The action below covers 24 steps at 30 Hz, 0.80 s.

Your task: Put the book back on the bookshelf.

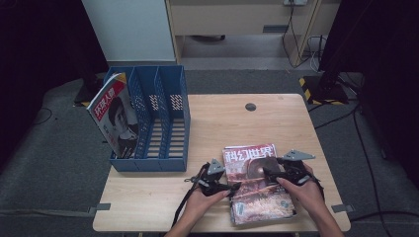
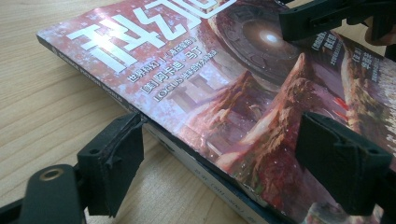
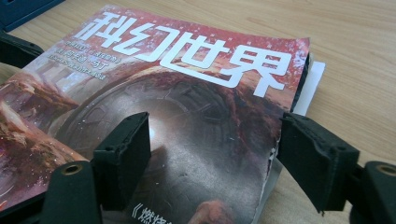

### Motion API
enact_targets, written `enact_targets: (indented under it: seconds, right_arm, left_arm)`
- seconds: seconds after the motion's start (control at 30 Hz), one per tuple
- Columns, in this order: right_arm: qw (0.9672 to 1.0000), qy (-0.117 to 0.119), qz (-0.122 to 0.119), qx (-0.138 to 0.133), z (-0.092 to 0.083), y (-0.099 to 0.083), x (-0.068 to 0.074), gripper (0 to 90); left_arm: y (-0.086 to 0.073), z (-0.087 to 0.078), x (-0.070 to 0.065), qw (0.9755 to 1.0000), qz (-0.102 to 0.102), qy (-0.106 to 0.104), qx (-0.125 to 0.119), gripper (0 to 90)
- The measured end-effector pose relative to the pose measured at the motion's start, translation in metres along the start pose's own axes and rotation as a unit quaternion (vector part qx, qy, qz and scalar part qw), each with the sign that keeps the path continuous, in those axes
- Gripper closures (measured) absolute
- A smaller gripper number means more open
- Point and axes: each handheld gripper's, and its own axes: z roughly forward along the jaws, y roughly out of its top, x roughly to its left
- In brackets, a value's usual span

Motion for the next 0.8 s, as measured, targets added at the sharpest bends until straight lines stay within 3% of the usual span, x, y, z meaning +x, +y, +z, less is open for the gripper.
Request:
enact_targets:
  seconds: [0.23,0.4,0.63,0.8]
  right_arm:
    - [1.0000,0.002,-0.002,-0.003,0.001,0.001,0.001,26.4]
    - [0.9999,0.011,0.000,-0.011,0.001,0.002,0.002,27.1]
    - [0.9999,0.013,-0.005,-0.010,0.002,0.002,0.004,27.3]
    - [0.9998,0.016,-0.012,-0.005,0.003,0.000,0.004,27.6]
  left_arm:
    - [-0.001,0.002,0.004,0.9998,-0.016,-0.010,0.003,11.2]
    - [-0.001,0.004,0.008,0.9990,-0.034,-0.028,0.008,10.8]
    - [0.005,0.000,0.010,0.9992,-0.028,-0.022,0.017,12.3]
    - [0.008,-0.005,0.014,0.9986,-0.044,-0.030,0.009,15.8]
